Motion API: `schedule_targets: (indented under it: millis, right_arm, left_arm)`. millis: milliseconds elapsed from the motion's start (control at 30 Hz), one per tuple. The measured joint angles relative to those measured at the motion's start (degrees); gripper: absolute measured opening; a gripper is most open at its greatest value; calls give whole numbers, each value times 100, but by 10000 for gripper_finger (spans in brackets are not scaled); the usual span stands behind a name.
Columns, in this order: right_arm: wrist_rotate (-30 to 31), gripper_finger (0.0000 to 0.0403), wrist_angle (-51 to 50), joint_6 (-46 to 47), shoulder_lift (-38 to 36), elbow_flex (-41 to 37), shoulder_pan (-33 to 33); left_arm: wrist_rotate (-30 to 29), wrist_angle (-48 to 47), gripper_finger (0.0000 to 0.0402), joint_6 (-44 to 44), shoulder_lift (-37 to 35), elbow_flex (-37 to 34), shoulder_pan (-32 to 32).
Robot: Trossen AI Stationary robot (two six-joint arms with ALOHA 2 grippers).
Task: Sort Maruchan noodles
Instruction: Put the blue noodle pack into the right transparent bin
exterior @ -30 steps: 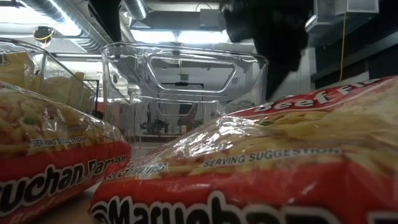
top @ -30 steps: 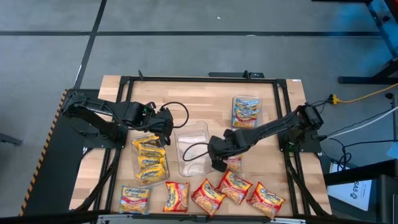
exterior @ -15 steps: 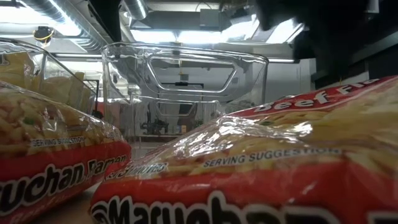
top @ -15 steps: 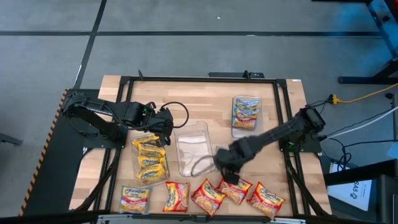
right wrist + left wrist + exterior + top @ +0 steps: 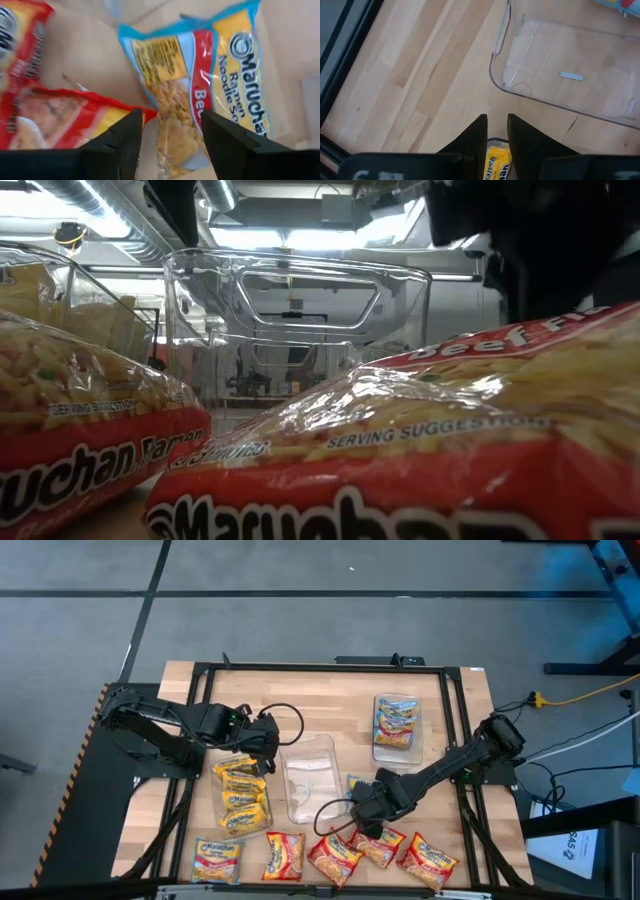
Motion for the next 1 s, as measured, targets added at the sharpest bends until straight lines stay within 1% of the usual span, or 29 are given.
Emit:
schedule_targets:
  millis: [133, 333, 433, 567, 600, 633, 767, 833, 1000]
  right_arm:
    - [68, 187, 143, 147, 55, -284, -32]
    - [44, 141, 256, 184, 37, -446, -43]
    - [-52, 103, 256, 290, 37, -443, -43]
    - [-154, 30, 251, 339, 37, -376, -42]
    - [-168, 17, 251, 339, 37, -353, -42]
    - [-178, 12, 252, 331, 42, -327, -42]
    - [-172, 17, 239, 326, 48, -211, -42]
    - [-158, 9, 224, 325, 48, -165, -39]
    - [-57, 5, -158, 330, 48, 1, -39]
  left_arm:
    - [0, 4, 69, -2, 0, 0, -14]
    - [-4, 9, 69, -4, 0, 0, -59]
    - [-20, 11, 69, -7, 2, 0, -105]
    - [-26, 11, 69, -7, 2, 0, -129]
    - [-25, 11, 69, -9, 2, 0, -129]
    - [-27, 11, 69, -9, 2, 0, -129]
    - [-44, 64, 69, -9, 2, 0, -129]
    - [-44, 127, 69, -7, 2, -2, -129]
    - [-46, 193, 69, -6, 2, 0, -129]
